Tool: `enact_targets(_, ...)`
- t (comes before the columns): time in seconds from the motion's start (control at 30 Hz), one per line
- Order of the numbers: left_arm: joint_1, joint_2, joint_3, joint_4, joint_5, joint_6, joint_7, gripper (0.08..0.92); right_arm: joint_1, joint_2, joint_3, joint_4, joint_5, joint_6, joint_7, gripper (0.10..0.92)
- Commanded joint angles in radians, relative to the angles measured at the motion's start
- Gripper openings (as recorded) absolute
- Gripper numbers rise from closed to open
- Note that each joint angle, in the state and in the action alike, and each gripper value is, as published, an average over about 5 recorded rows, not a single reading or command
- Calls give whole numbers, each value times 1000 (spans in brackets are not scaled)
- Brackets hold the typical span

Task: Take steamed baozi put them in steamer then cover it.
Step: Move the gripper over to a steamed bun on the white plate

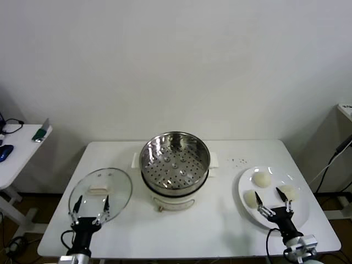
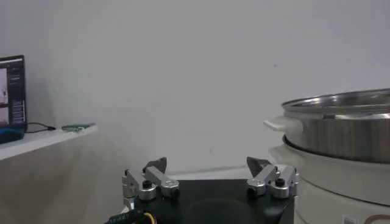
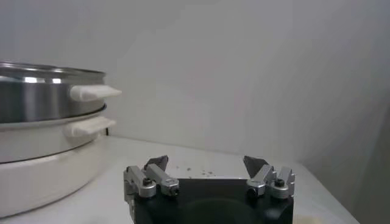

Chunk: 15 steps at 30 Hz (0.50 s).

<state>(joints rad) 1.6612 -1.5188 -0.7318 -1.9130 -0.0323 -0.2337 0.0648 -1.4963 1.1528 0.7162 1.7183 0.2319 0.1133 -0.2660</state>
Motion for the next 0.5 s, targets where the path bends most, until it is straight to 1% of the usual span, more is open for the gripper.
enact_targets(0.03,1,5,13,-13,13,-2,-16,823,115,-262,-22,-47,-121,-162,-210,823)
enact_targets(0.07,2,5,15,-14,14,-3,-16,823,130,-288,-30,-58,-127,-169,-233,823)
enact_targets(0.13,8,7,22,-18,19,-6,-17,823,189,-386,-62,-105,-155,-203,-326,823)
enact_targets(0.3,18,11,28,-18,21,-12,-18,823,380,-597,-199,-234,-244,-264,-586,823)
enact_targets(0.4,18,17,27,-17,19,-10,-20,823,556,-682,-363,-319,-286,-240,-697,823)
enact_targets(0.5,14,20,24,-19,17,-6,-22,823,783,-738,-599,-388,-314,-213,-772,823)
